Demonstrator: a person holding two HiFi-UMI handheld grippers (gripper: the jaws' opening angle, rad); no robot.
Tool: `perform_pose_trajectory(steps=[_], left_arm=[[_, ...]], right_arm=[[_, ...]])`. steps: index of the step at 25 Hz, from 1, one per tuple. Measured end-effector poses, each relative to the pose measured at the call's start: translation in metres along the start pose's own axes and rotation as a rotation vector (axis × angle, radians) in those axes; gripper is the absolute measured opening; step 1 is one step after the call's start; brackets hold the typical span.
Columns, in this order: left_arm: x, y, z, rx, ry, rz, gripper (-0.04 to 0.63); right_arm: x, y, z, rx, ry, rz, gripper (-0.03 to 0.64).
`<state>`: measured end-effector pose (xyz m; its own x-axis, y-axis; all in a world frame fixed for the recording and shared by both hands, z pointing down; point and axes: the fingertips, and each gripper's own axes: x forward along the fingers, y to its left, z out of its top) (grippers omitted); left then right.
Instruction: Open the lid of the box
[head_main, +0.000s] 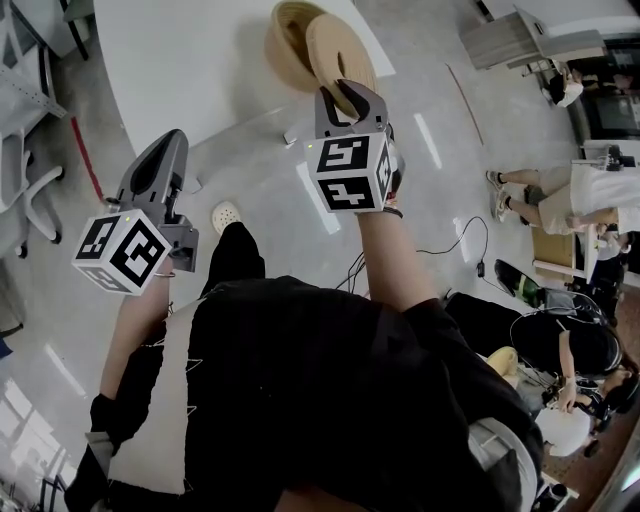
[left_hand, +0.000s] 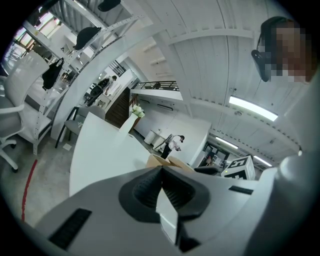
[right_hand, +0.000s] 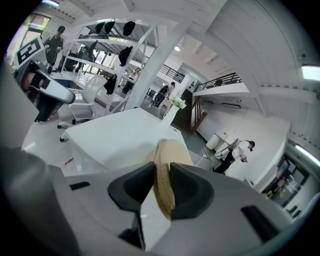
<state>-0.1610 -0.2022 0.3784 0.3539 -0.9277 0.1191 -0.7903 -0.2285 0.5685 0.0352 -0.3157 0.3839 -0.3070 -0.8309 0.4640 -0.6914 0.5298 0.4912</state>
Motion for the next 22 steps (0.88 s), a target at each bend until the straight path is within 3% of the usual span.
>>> perform_pose_trajectory(steps=[22], left_arm=[[-0.003,-0.033,0.0,0.028,-0.008,-0.046,0.011]], right_arm=[[-0.031,0.008,-0.01,0.024,0.001,0.003,0.101]])
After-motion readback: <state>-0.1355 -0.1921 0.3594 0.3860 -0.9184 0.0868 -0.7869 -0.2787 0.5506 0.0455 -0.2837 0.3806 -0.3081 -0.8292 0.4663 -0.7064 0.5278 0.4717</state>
